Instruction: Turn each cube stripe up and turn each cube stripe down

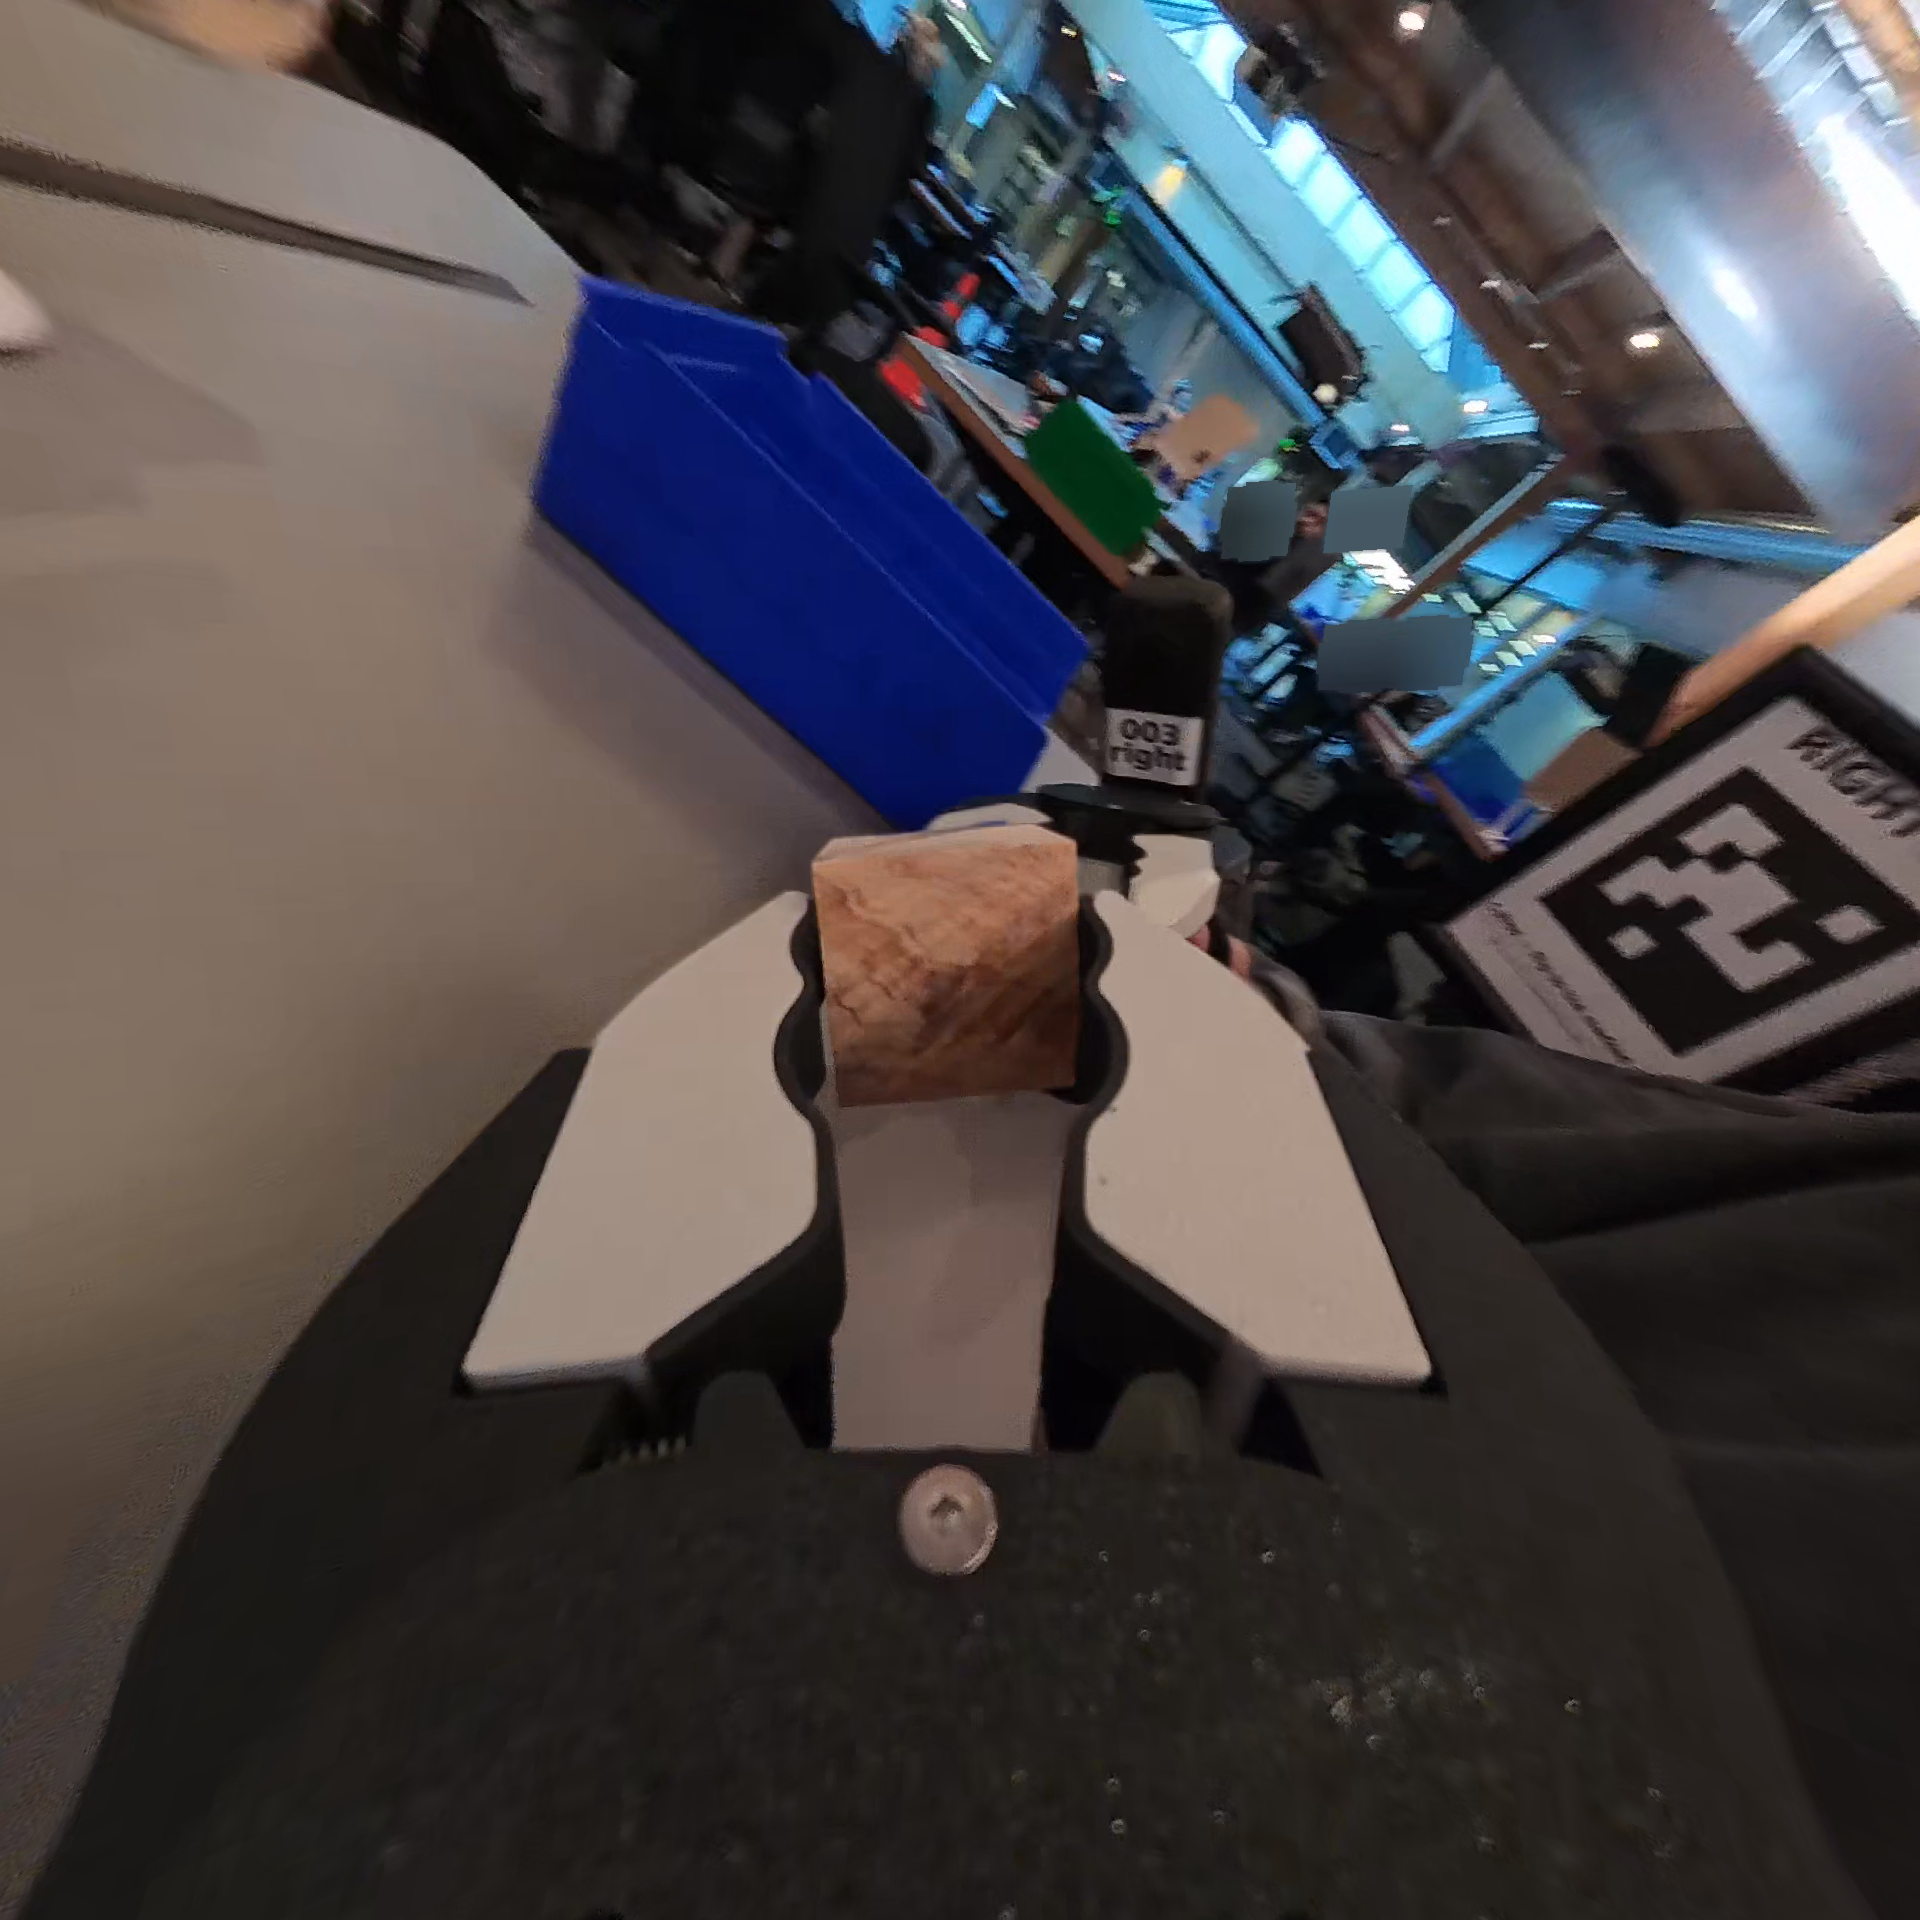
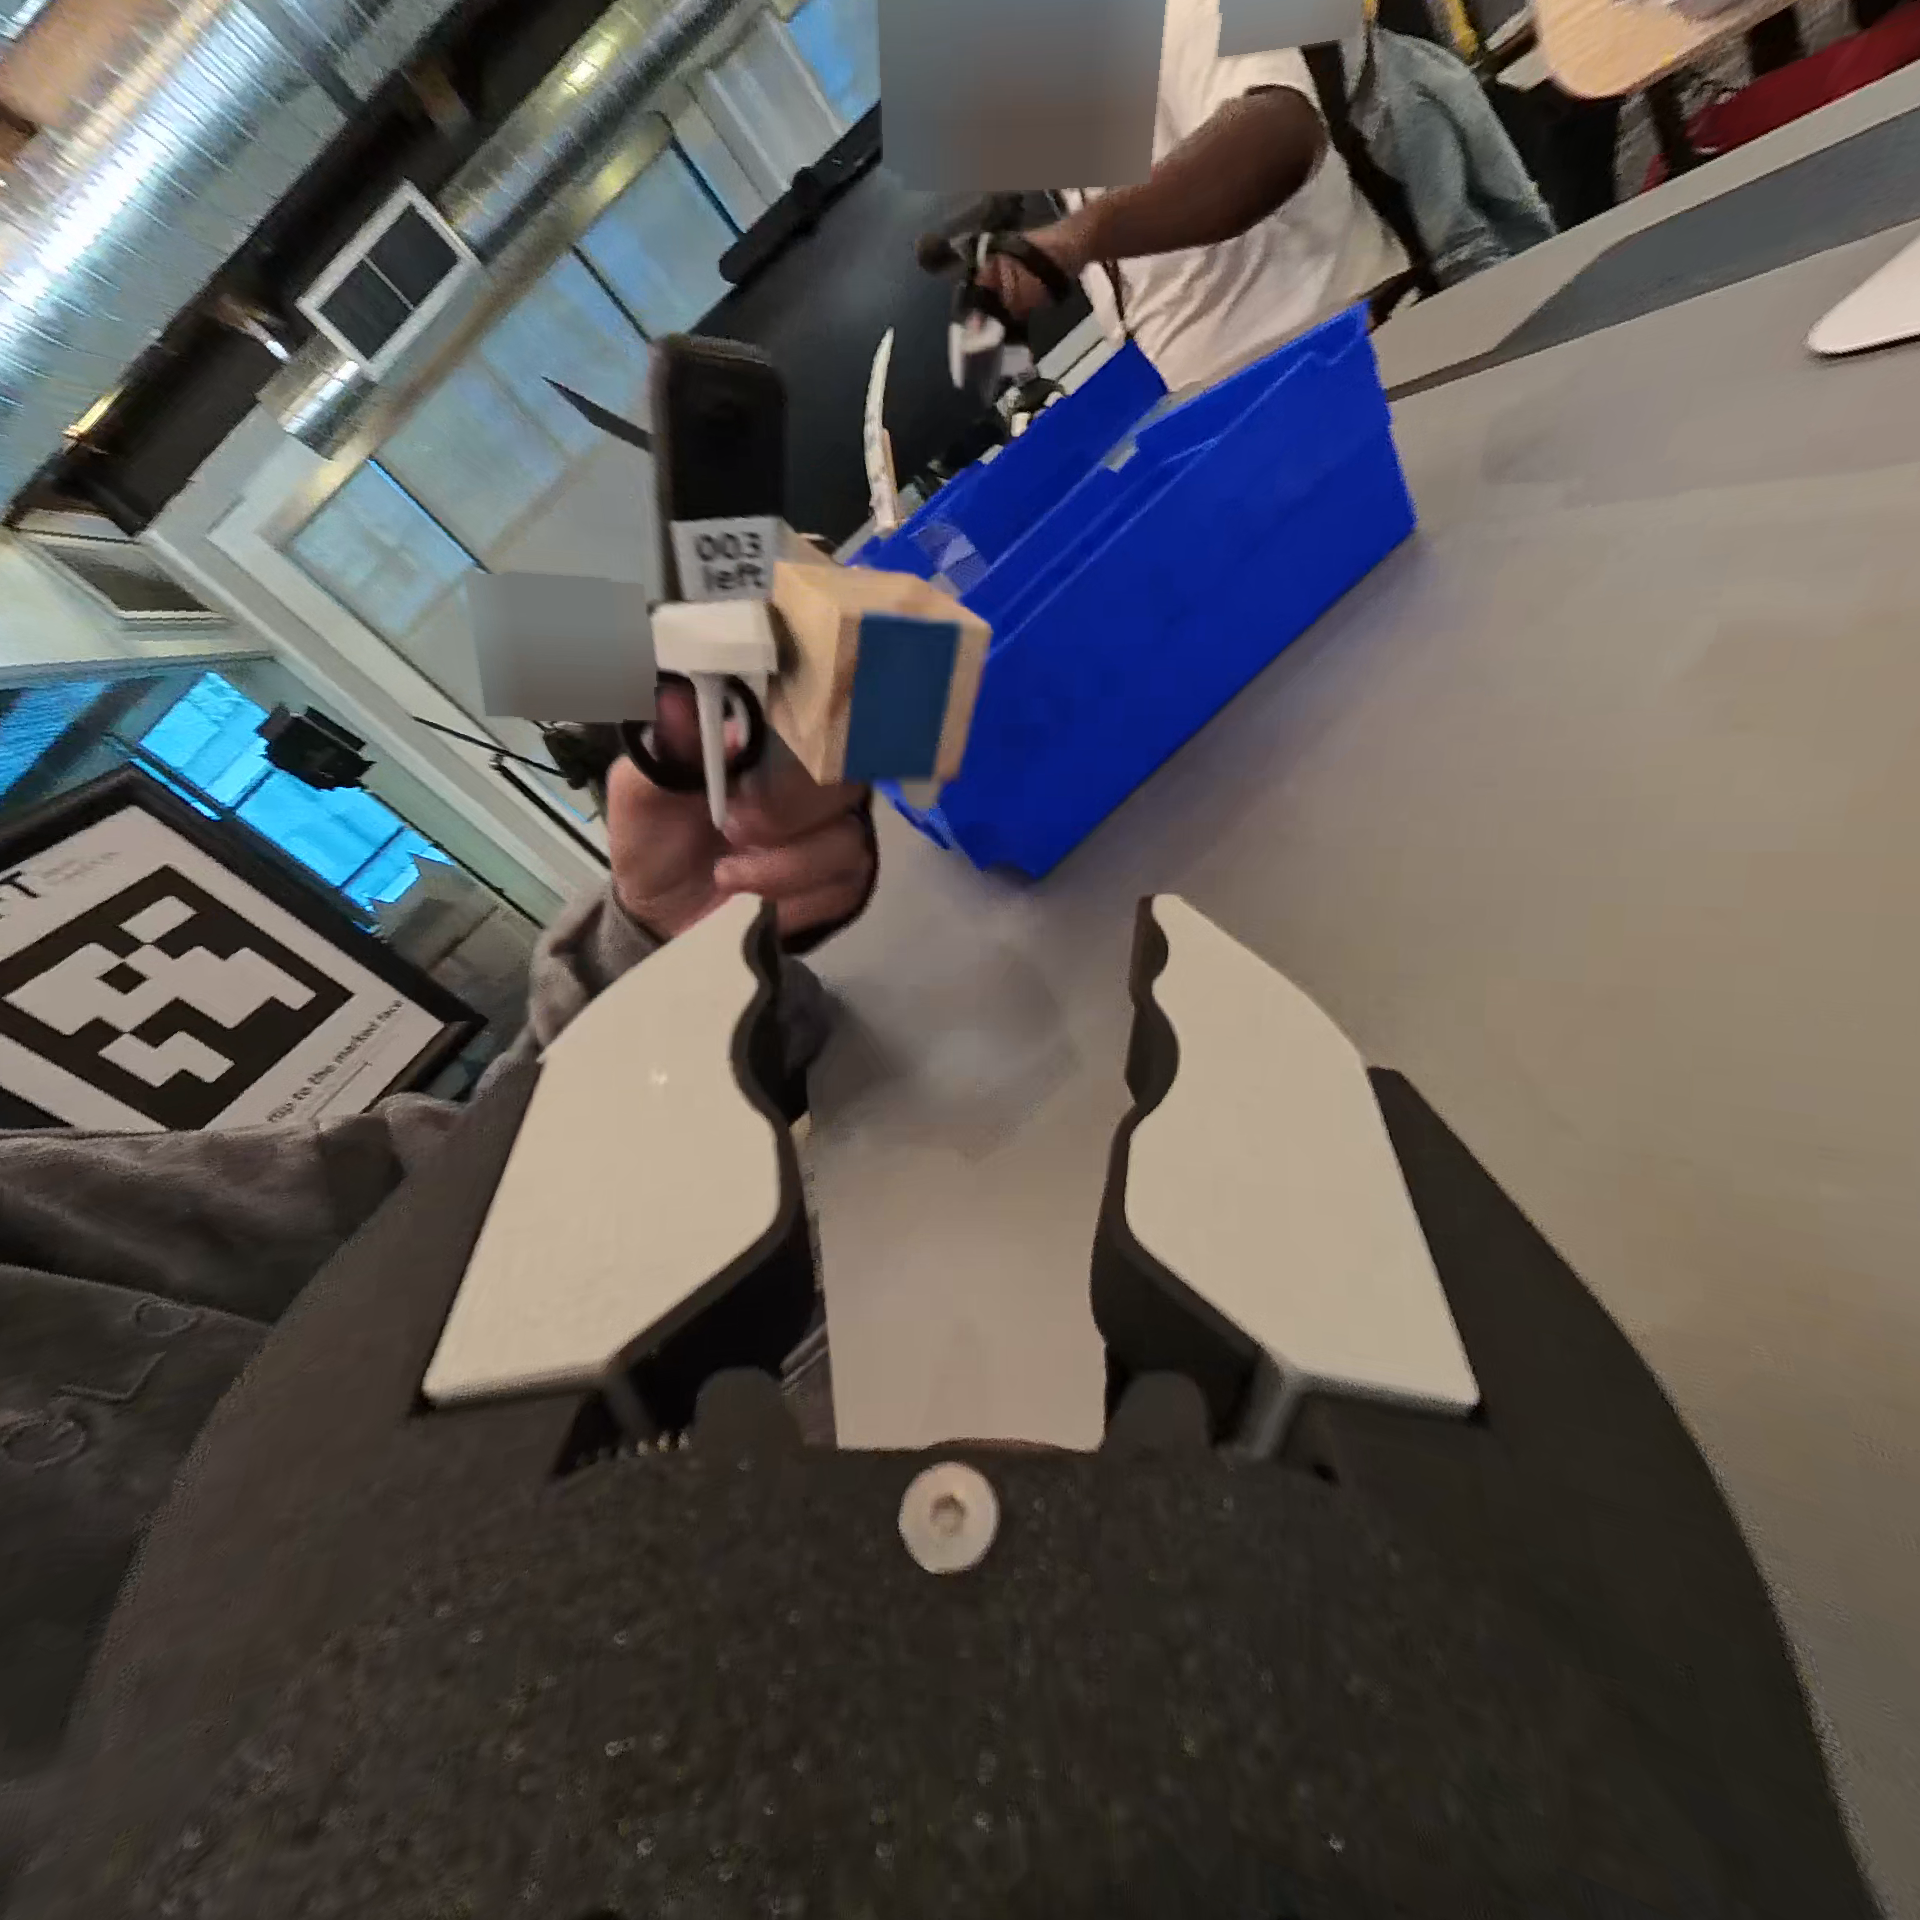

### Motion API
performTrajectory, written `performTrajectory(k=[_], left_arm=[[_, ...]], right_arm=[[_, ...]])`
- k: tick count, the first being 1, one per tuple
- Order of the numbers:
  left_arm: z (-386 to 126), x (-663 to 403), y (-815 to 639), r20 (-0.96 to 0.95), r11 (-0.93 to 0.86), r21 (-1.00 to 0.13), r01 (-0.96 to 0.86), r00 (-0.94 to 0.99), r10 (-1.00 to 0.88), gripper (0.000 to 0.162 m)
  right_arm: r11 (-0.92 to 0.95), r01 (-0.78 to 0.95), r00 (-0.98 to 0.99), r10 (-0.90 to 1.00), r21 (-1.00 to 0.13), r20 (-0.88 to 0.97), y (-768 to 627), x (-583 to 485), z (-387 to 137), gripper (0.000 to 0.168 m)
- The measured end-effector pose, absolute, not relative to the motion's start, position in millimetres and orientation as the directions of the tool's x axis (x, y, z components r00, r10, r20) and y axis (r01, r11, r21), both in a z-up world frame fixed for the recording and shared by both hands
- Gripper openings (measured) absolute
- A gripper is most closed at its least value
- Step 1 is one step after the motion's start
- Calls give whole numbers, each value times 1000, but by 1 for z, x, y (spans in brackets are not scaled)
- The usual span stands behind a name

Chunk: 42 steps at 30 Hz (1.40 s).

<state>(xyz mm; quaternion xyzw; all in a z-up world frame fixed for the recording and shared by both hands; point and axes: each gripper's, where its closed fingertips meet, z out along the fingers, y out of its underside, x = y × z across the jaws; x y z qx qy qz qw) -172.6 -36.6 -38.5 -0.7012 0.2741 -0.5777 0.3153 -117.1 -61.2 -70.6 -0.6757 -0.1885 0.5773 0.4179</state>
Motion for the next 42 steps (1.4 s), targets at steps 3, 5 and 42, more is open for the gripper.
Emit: performTrajectory(k=[3, 5, 42], left_arm=[[-41, -149, -47, 697, -698, -716, -7, 62, -715, 45], [-42, -141, -50, 701, -702, -712, -2, 33, -712, 45], [-107, -168, -78, 293, -451, -842, -295, 450, -843, 70]], right_arm=[[-604, -230, 224, 730, -763, -645, -65, -130, -70, 64], [-638, -232, 186, 712, -734, -677, -68, -138, -72, 64], [-761, 240, 970, 206, -603, 127, 36, 161, -70, 44]])
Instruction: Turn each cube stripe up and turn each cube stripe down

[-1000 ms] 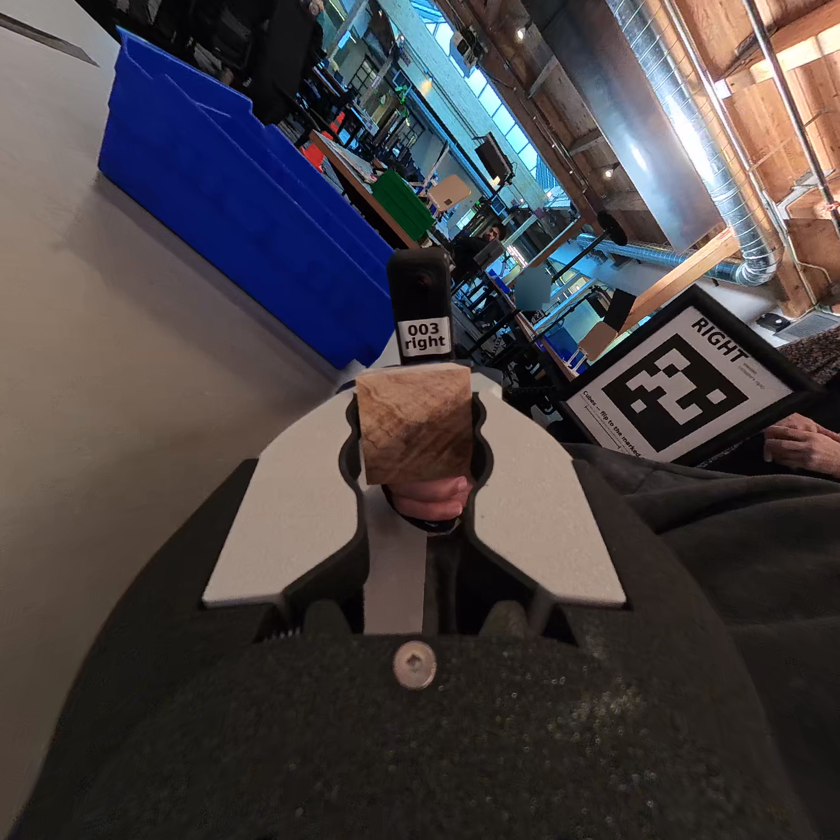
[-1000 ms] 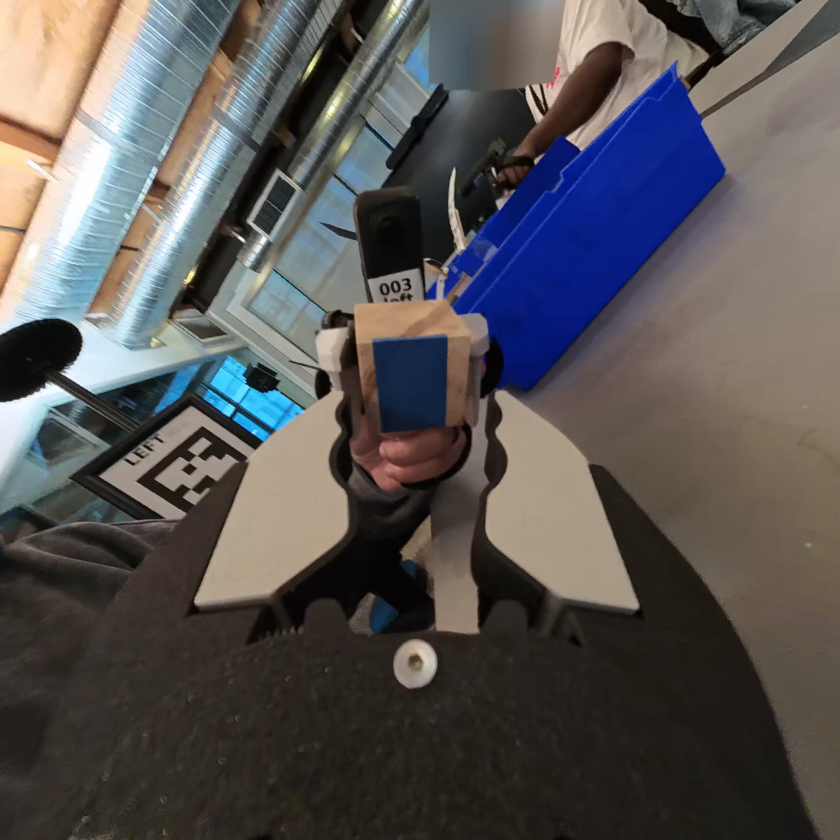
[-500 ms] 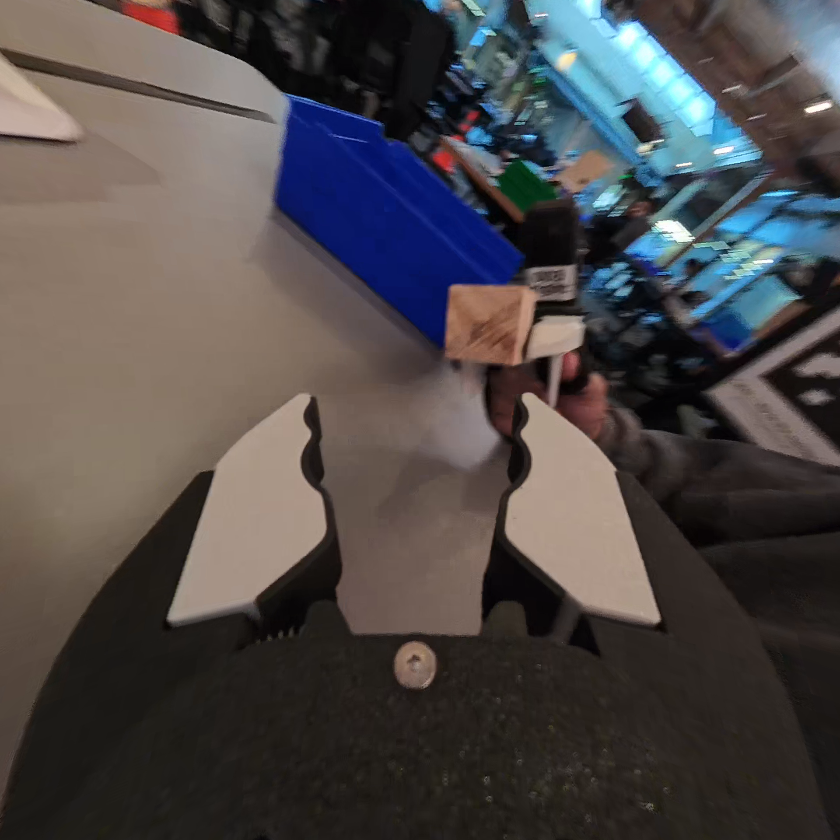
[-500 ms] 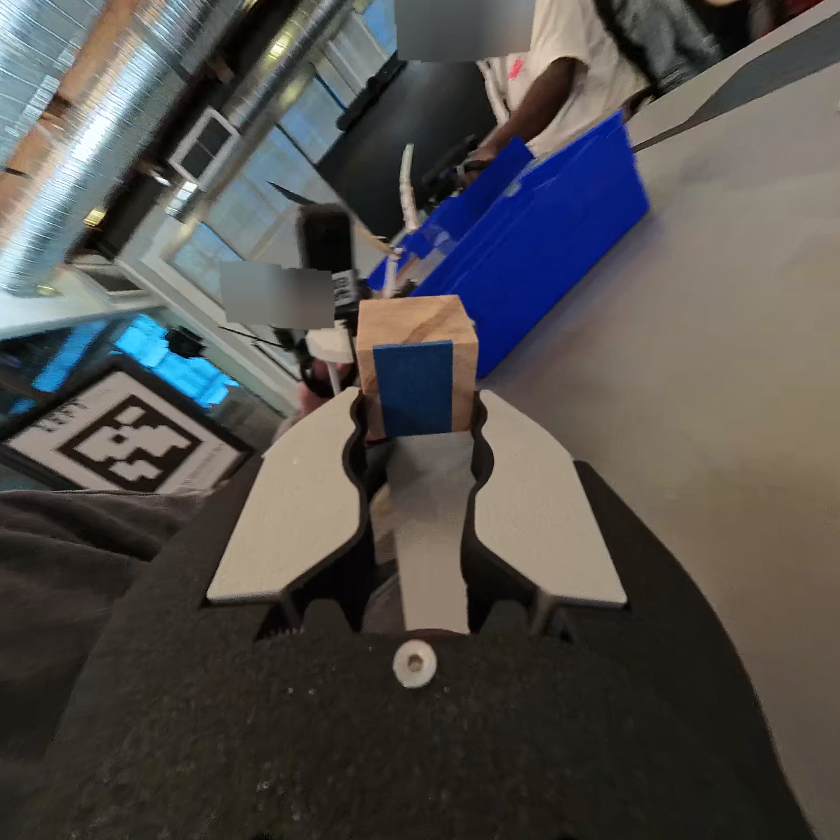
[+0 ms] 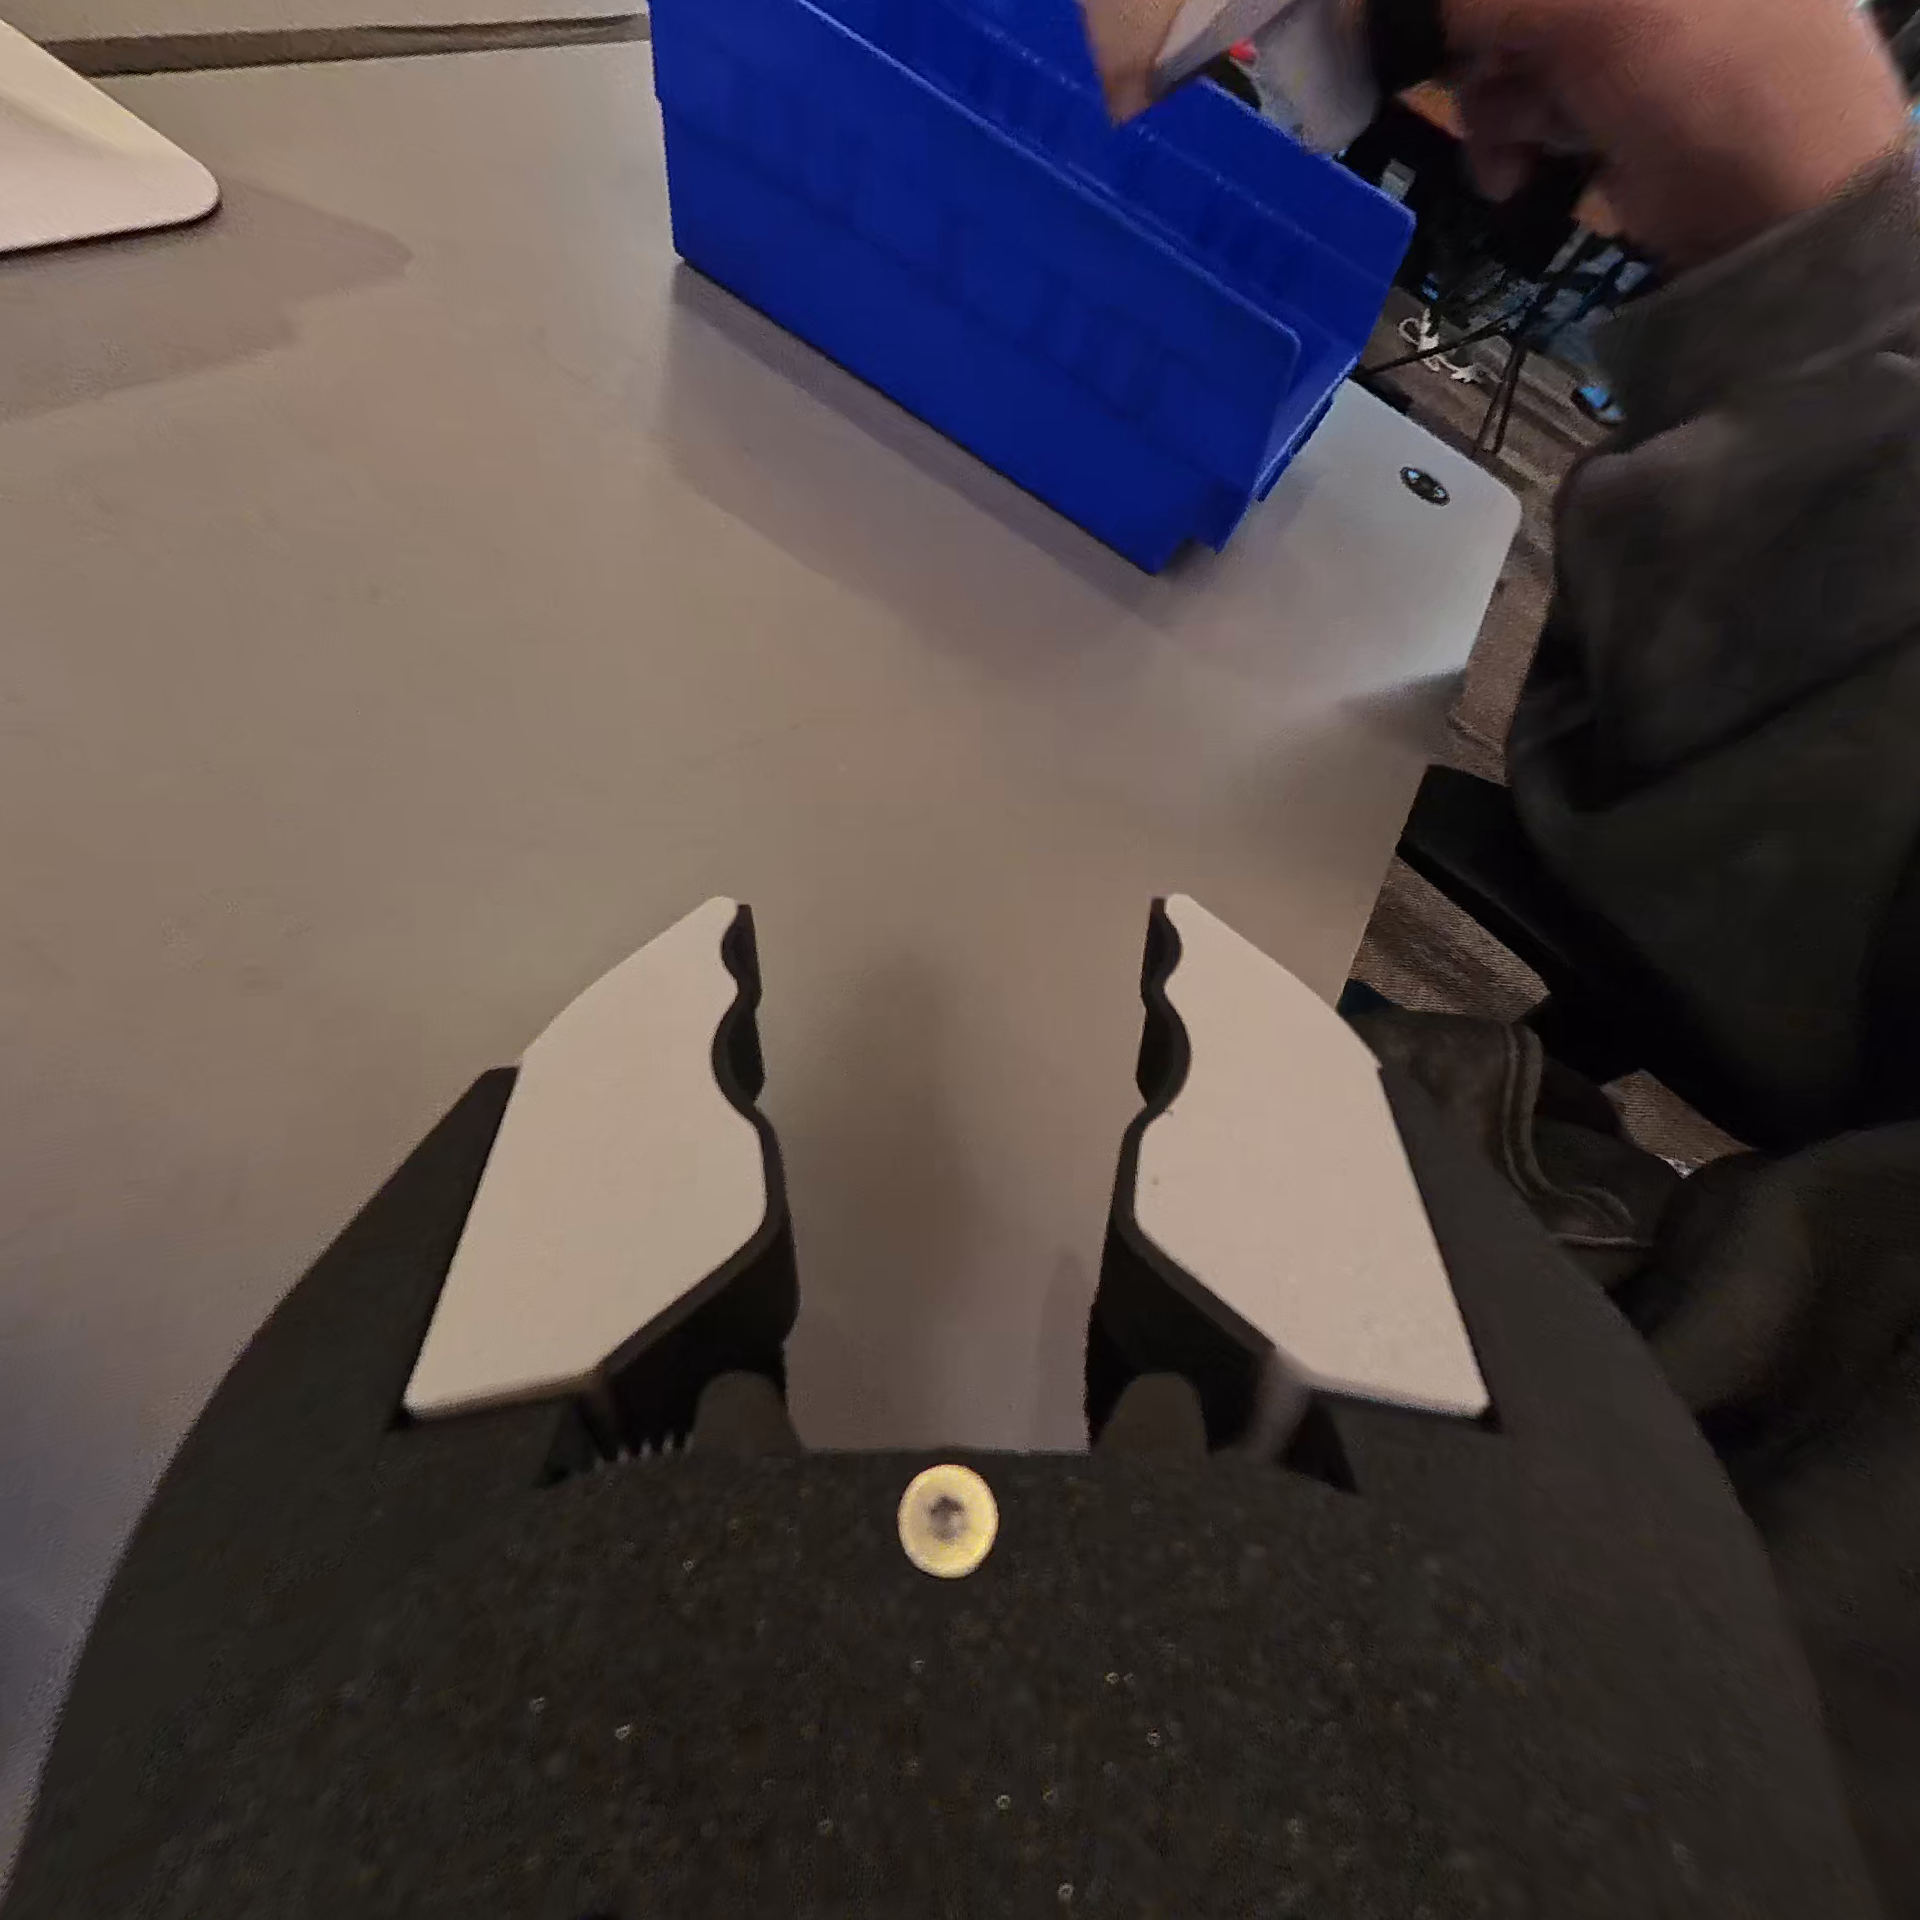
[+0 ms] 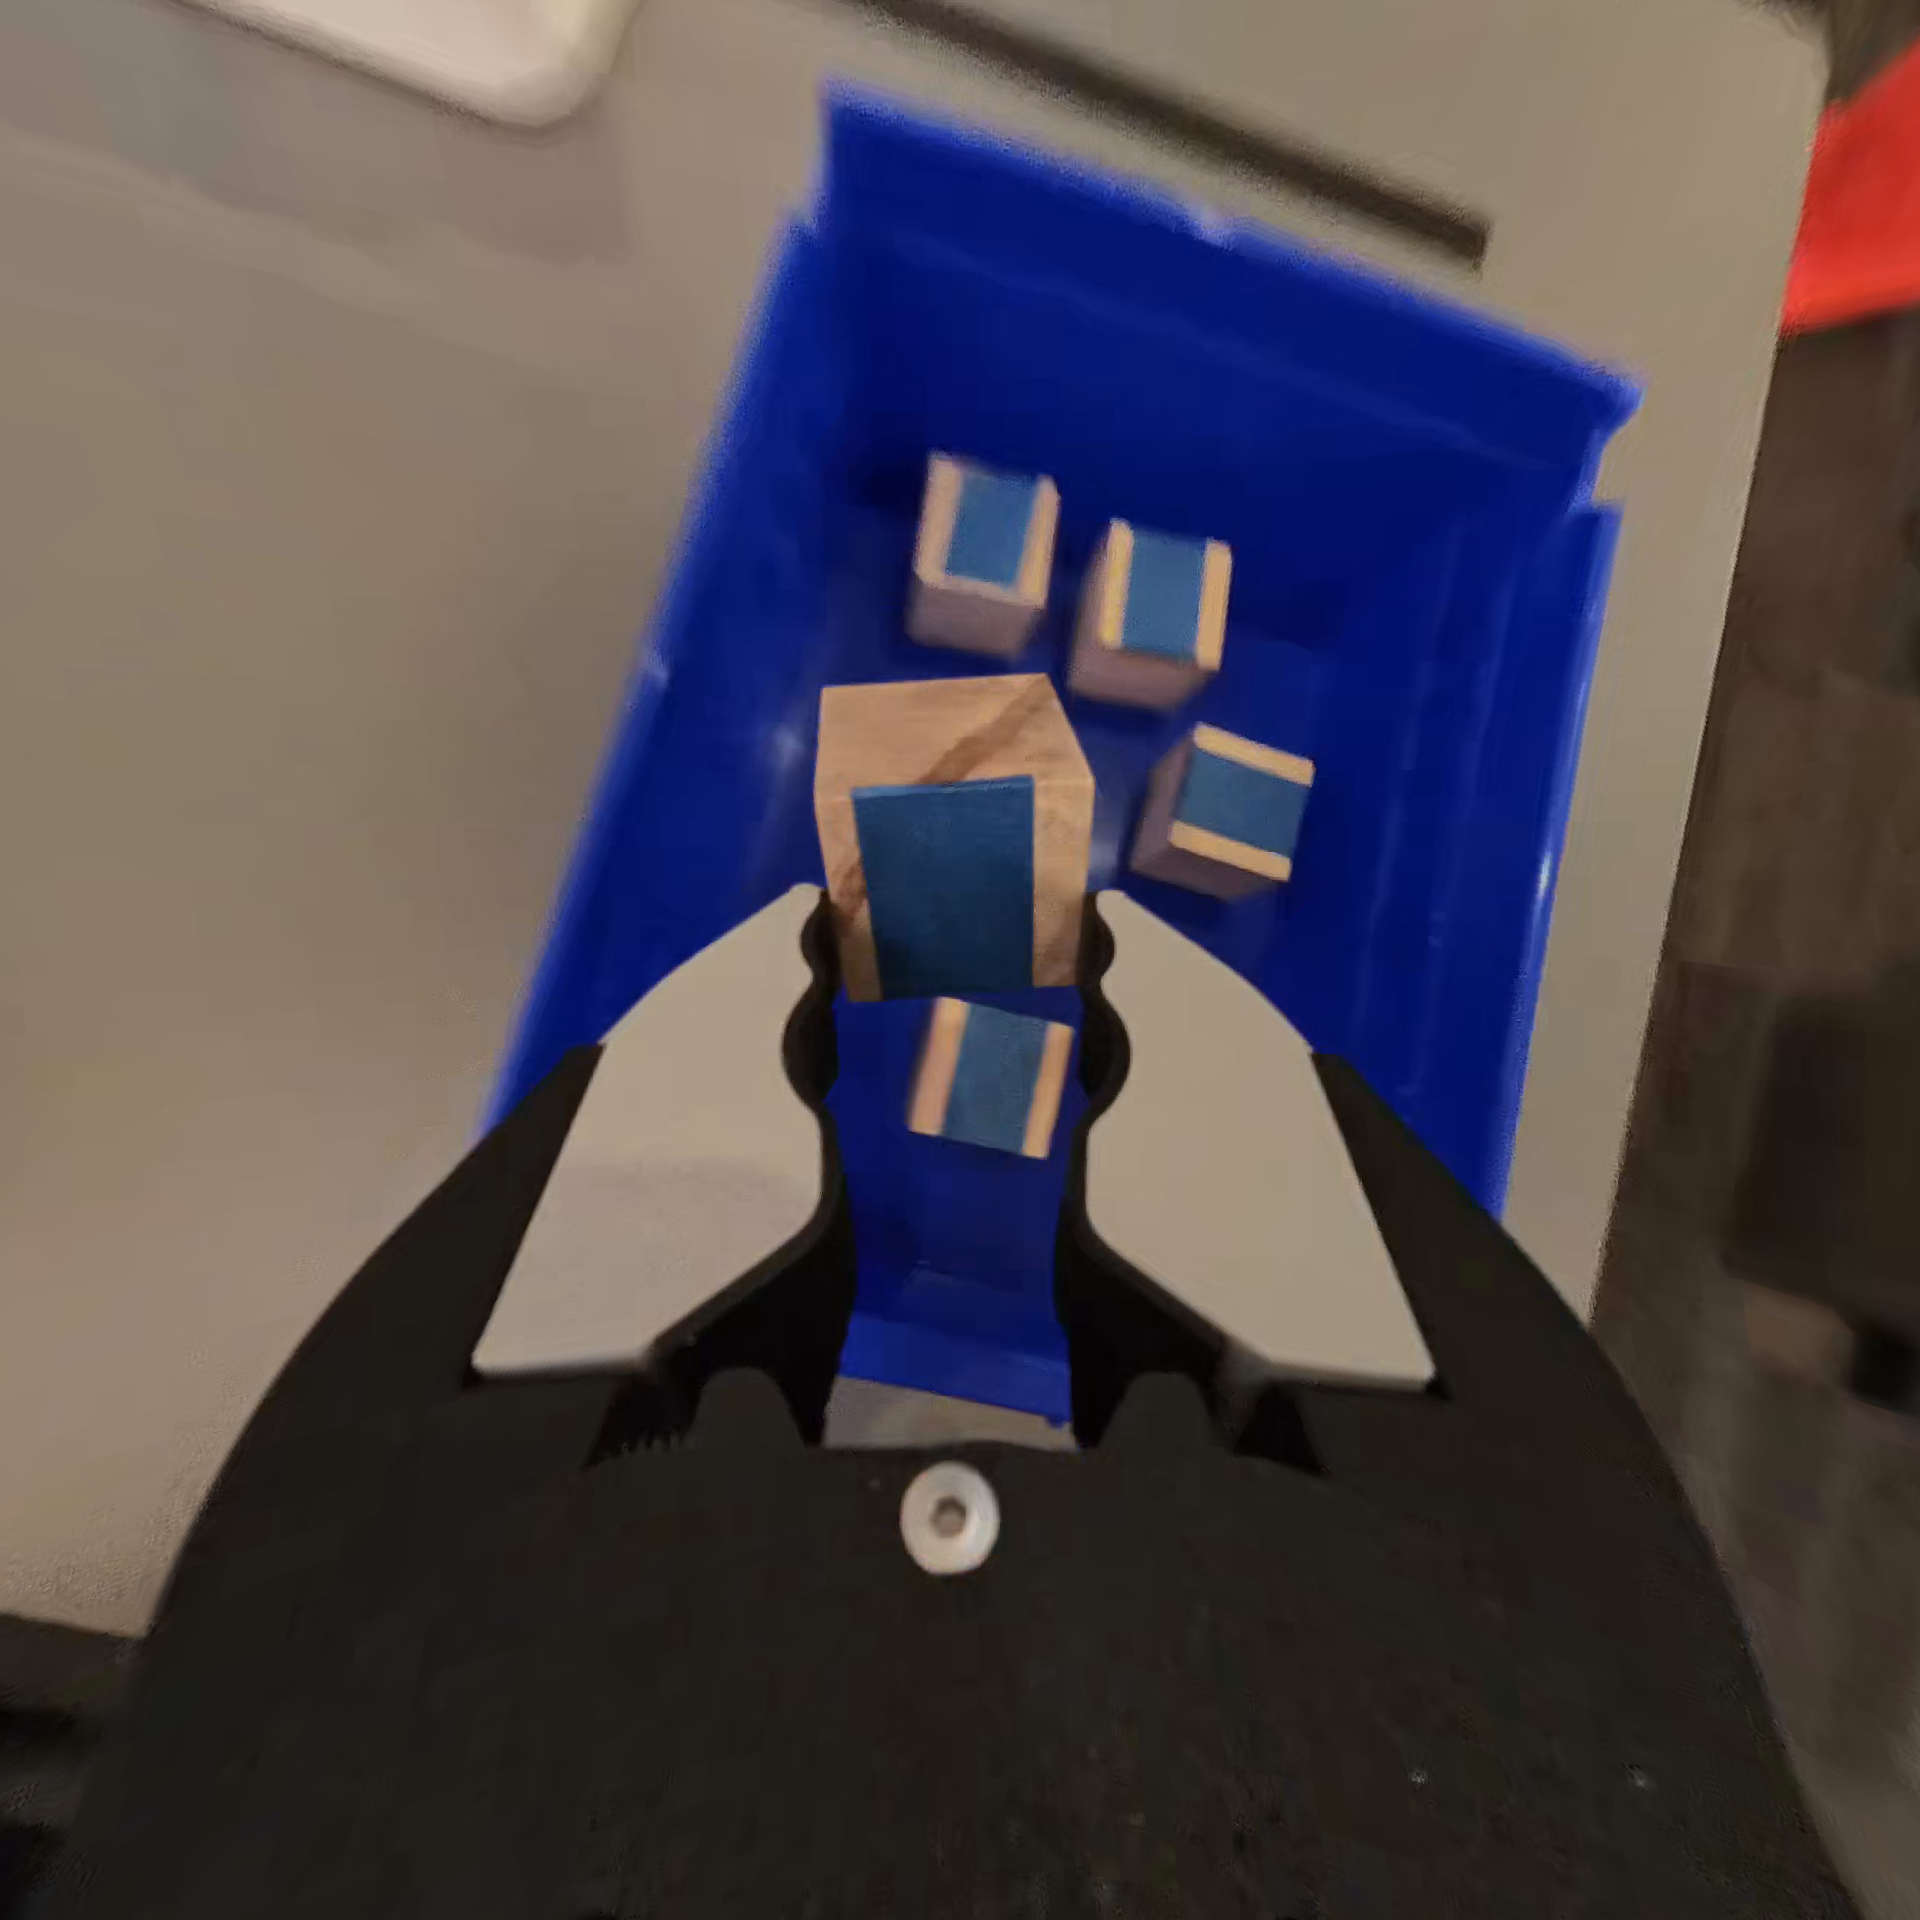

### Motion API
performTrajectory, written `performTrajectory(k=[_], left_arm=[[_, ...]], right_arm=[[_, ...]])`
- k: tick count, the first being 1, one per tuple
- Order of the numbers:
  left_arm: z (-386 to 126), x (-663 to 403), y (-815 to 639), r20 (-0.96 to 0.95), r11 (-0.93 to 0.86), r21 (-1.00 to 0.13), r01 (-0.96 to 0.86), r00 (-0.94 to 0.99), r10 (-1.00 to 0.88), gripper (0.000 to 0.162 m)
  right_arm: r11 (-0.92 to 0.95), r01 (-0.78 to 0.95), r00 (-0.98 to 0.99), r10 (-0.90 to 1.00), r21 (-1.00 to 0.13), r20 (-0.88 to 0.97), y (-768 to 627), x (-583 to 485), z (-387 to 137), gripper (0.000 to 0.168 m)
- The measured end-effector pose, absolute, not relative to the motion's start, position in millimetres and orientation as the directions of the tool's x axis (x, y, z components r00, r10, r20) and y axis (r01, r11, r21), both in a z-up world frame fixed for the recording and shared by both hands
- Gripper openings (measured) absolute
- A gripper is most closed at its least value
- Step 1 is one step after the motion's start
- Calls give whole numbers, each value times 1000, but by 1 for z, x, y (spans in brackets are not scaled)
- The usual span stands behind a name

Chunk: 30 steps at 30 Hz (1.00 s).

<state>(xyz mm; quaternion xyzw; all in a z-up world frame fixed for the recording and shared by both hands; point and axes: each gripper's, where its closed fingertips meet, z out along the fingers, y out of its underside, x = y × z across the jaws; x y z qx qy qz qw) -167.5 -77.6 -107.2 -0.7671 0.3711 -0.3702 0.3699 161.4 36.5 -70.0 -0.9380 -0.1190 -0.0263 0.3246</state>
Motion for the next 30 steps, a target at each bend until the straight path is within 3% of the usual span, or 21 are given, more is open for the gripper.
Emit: performTrajectory(k=[3, 5, 14, 16, 18, 20, 22, 25, 27, 30], left_arm=[[-108, -168, -77, 296, -455, -838, -301, 449, -843, 70], [-108, -170, -75, 287, -453, -838, -304, 461, -840, 70], [-109, -176, -70, 264, -450, -838, -309, 492, -830, 70], [-109, -175, -71, 261, -447, -838, -314, 490, -832, 69], [-110, -175, -72, 255, -444, -836, -323, 489, -835, 69], [-112, -175, -72, 242, -439, -835, -331, 494, -835, 69], [-114, -177, -69, 221, -435, -835, -338, 517, -827, 69], [-119, -187, -57, 155, -434, -828, -354, 601, -784, 68], [-122, -192, -51, 107, -427, -823, -376, 635, -765, 68], [-123, -191, -52, 94, -424, -819, -386, 639, -763, 68]], right_arm=[[-888, 255, 965, 212, -383, 152, 63, 177, -126, 44], [-927, 228, 971, 194, -296, 140, 74, 180, -150, 44], [-970, 117, 993, 113, -212, 32, 92, 177, -171, 45], [-968, 129, 992, 123, -214, 41, 95, 177, -171, 57], [-955, 131, 991, 121, -265, 54, 97, 181, -160, 66], [-915, 117, 993, 115, -387, 30, 96, 178, -132, 67], [-803, 112, 987, 160, -585, -31, 91, 160, -87, 66], [-492, 62, 890, 420, -868, -175, 58, 84, -17, 61], [-339, -32, 744, 620, -940, -249, 15, 19, -3, 57], [-322, -54, 607, 741, -945, -287, -38, -52, -40, 58]])
